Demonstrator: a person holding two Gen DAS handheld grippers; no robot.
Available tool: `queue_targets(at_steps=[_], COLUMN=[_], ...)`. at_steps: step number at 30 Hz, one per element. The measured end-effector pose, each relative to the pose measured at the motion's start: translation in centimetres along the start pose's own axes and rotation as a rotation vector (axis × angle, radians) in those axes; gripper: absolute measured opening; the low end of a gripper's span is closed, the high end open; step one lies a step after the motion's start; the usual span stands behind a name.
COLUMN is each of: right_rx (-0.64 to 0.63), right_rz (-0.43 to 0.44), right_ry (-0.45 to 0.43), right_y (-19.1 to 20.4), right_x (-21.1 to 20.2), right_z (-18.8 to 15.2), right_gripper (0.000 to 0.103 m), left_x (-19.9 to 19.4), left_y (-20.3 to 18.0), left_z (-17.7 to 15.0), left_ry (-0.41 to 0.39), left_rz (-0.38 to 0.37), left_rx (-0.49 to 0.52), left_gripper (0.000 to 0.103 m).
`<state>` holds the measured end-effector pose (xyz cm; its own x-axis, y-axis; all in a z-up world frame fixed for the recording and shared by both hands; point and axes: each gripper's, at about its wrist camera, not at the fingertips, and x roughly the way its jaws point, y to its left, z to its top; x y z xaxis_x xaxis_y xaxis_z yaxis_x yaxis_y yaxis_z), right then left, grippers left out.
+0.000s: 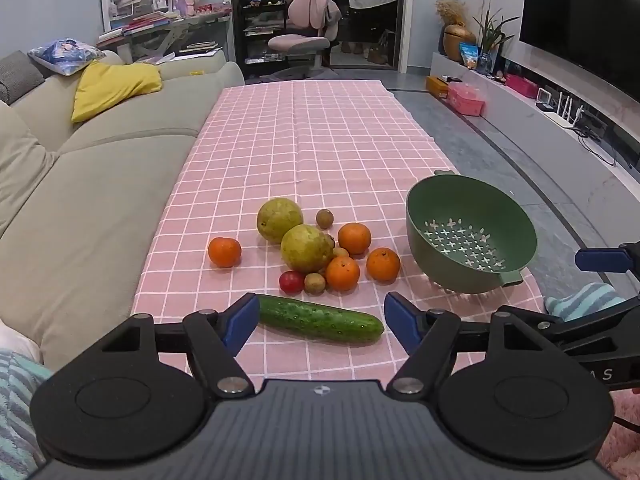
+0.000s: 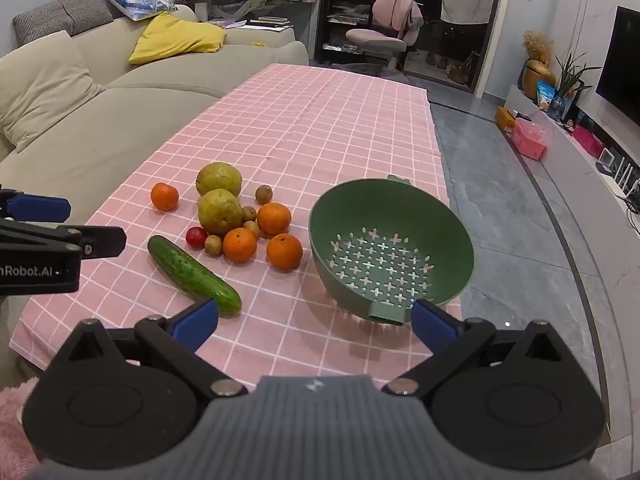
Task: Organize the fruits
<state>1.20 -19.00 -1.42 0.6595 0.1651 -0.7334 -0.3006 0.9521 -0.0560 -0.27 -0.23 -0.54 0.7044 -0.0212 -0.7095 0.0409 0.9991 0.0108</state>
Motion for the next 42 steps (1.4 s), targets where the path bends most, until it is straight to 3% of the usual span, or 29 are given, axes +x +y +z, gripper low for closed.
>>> queue_targets(at_steps=[42], right_rx=[-0.008], right_rz=[-0.014], right_ry=[0.01], right_y=[-0.13], right_x=[-0.41], right_z=[0.29], right_gripper=[0.099], left_x=[0.31], left_y=[-0.15], left_z=[0.11], left_ry=[0.007], left_rz=[0.001], left_rx=[0.005], left_gripper=[0.084])
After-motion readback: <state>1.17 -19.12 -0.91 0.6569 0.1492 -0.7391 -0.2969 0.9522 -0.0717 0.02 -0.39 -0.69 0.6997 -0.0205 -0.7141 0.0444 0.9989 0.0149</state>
